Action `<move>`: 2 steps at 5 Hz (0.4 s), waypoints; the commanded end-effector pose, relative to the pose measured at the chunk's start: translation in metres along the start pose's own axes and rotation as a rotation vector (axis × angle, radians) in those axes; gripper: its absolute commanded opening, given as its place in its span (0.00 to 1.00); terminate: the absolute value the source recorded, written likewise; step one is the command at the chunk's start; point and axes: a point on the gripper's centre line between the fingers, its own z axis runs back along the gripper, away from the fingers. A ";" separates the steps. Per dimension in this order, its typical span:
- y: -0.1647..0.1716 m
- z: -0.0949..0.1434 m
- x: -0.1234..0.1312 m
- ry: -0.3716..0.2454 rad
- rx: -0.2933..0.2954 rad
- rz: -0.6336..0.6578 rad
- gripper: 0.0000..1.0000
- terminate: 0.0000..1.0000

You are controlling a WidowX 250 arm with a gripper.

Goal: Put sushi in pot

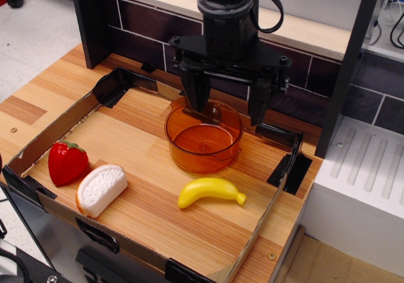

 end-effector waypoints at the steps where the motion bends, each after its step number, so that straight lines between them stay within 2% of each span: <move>1: 0.000 0.000 0.000 0.000 0.000 0.000 1.00 0.00; 2: 0.018 0.013 -0.011 0.011 -0.035 -0.055 1.00 0.00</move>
